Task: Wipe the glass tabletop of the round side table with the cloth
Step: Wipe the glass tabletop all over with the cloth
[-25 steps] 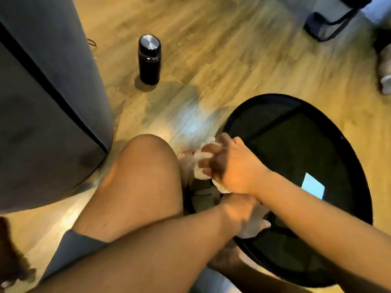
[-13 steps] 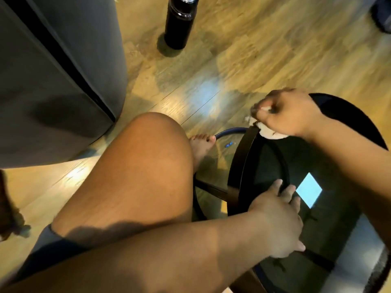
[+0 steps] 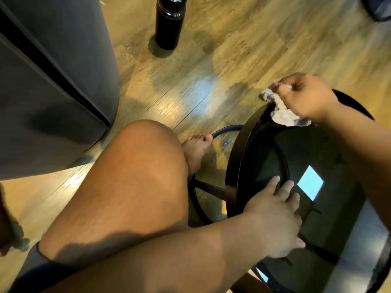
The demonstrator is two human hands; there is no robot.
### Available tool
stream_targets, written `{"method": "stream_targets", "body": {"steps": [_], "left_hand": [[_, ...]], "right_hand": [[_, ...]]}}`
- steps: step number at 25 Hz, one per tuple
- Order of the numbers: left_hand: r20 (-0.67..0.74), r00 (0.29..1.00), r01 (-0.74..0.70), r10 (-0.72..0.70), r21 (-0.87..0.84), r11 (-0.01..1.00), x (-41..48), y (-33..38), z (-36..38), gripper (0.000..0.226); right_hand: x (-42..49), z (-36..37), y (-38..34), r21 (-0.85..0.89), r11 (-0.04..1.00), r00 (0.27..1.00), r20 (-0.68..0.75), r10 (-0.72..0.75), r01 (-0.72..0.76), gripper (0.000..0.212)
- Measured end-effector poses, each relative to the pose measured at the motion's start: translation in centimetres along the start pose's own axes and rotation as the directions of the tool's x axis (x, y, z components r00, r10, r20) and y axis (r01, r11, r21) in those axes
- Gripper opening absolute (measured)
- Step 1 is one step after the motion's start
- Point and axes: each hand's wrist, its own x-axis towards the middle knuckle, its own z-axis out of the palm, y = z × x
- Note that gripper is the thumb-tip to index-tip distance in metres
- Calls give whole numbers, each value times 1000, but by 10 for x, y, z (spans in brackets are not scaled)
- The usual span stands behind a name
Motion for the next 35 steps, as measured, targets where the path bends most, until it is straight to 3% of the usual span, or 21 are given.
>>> {"method": "stream_targets", "body": {"steps": [1, 3, 6, 8, 9, 11, 13, 14, 17, 23, 28, 32, 35], "left_hand": [[29, 999, -19, 20, -11, 1000, 0, -5, -6, 57], [37, 999, -32, 33, -26, 999, 5, -10, -15, 58], [89, 995, 70, -55, -183, 981, 8, -10, -18, 65], [79, 997, 33, -18, -192, 981, 8, -5, -14, 68], [71, 997, 1, 11, -168, 986, 6, -4, -11, 67], [123, 992, -18, 32, -112, 994, 8, -6, -12, 69], [173, 984, 52, -35, -94, 994, 17, -9, -16, 83], [188, 979, 94, -76, -89, 992, 20, -10, -18, 93], [302, 947, 117, -108, -14, 993, 36, -6, -23, 118], [377, 913, 128, -155, 97, 987, 45, 0, -23, 125], [368, 899, 166, -237, 214, 963, 49, 11, -24, 128], [339, 908, 161, -248, 264, 951, 55, 20, -20, 133], [291, 933, 133, -212, 267, 954, 51, 21, -16, 131]], "right_hand": [[-3, 0, -3, 47, 999, 1000, 3, 27, -27, 35], [-23, 11, -22, 34, 980, 980, -49, -195, 197, 39], [-93, 41, -63, 70, 788, 778, 127, -615, 611, 33], [-114, 48, -56, 78, 685, 672, 140, -727, 724, 29], [-106, 46, -49, 63, 676, 670, 95, -736, 734, 31], [-67, 39, -30, 10, 783, 783, -20, -622, 622, 41], [-11, 26, -4, 37, 936, 932, -112, -344, 350, 47], [14, 21, 18, 57, 977, 974, -113, -196, 203, 48], [49, 15, 99, 158, 979, 990, -47, 137, -128, 47], [13, 20, 220, 418, 788, 857, -42, 514, -452, 47], [-79, 38, 292, 451, 607, 694, 39, 719, -654, 57], [-188, 68, 319, 558, 359, 538, 194, 820, -748, 45], [-273, 100, 303, 648, 120, 384, 283, 879, -752, 56]]}}
